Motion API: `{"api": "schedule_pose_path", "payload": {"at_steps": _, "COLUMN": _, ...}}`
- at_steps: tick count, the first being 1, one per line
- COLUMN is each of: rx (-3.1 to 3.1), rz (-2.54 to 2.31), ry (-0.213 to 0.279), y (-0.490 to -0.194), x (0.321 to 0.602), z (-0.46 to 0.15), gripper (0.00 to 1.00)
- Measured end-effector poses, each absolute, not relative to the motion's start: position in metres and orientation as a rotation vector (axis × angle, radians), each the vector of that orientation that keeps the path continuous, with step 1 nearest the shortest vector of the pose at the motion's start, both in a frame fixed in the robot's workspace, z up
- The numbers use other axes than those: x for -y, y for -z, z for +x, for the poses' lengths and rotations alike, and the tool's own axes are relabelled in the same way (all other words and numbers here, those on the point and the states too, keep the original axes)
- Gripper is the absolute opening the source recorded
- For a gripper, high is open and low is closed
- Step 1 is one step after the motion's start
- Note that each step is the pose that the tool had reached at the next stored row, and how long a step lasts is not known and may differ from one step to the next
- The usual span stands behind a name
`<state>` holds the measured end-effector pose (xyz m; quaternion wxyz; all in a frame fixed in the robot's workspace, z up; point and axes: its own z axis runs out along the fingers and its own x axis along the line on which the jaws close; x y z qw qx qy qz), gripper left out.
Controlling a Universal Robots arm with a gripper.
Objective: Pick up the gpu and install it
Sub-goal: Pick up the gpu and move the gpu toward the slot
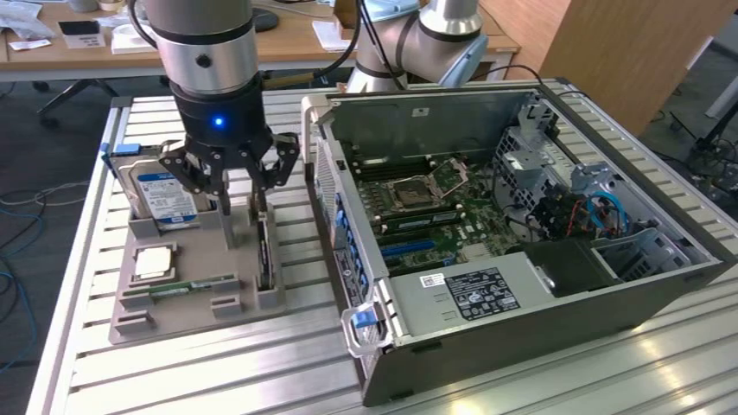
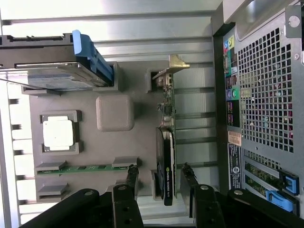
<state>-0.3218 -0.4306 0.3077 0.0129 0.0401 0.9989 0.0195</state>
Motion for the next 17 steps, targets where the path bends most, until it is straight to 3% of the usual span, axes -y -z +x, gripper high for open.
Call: {"api": "schedule_pose_path", "payload": {"at_steps": 17, "rx": -3.113, "rz": 0.125, "ry": -0.061, "y": -0.3034, "x": 0.4306, "z": -0.3165, "gripper": 0.49}}
